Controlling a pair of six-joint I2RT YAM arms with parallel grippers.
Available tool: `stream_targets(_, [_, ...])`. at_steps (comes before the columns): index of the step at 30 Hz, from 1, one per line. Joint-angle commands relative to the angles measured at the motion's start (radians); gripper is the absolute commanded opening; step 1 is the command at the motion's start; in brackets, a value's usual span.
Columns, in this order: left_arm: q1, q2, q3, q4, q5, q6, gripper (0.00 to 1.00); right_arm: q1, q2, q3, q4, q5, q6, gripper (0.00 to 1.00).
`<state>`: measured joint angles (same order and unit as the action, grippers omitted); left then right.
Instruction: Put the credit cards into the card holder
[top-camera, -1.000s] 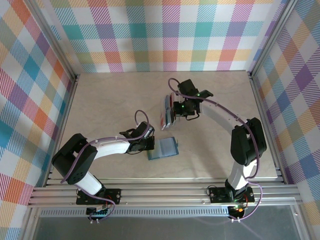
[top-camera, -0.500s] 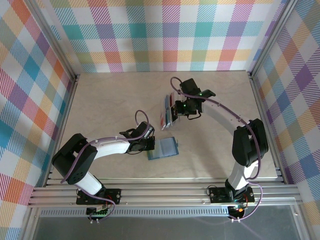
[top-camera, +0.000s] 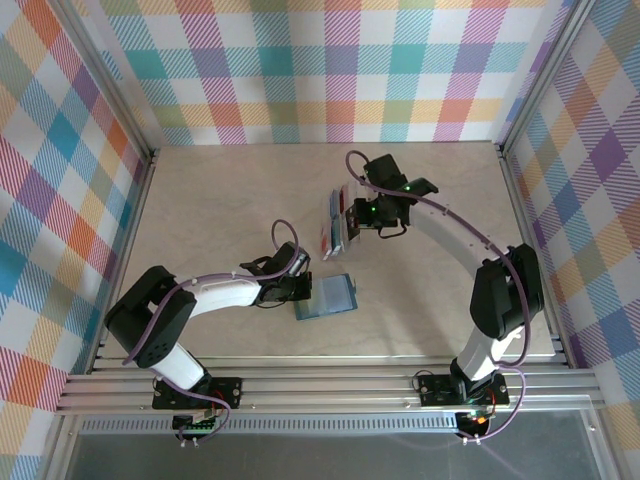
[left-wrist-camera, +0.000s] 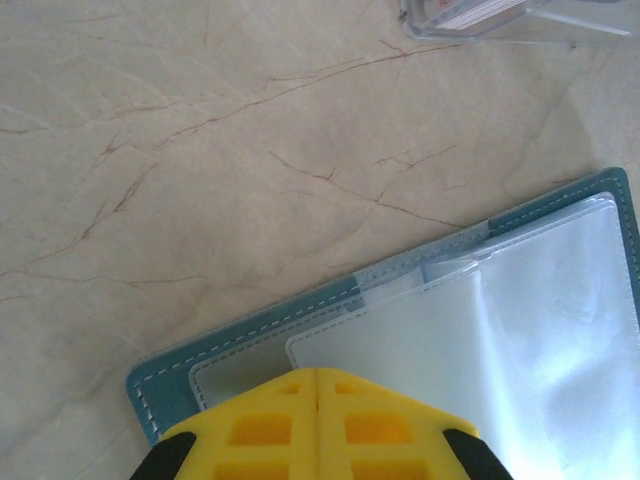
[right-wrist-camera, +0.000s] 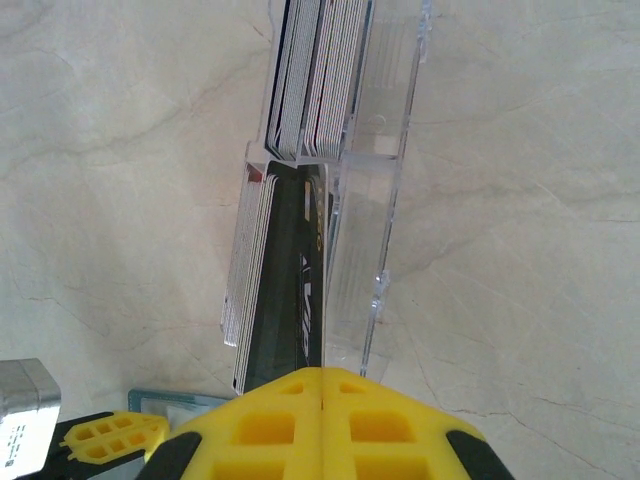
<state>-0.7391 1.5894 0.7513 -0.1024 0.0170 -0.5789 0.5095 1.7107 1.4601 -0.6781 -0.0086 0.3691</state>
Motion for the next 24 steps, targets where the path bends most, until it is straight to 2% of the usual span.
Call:
stream_targets(1, [-0.004, 0.023, 0.025, -0.003, 0.015, -0.004, 0.06, -0.008, -0.029, 0.018, -0.034, 0.022, 0.01, 0.0])
stream_targets(14, [-0.005, 0.032, 0.021, 0.003, 0.012, -0.003, 0.05, -0.017, -0.035, 0.013, -0.051, 0.063, 0.012, 0.0])
stream_targets(24, [-0.005, 0.027, 0.013, 0.002, 0.006, -0.003, 0.05, -0.017, -0.01, -0.003, -0.029, 0.025, 0.021, 0.0])
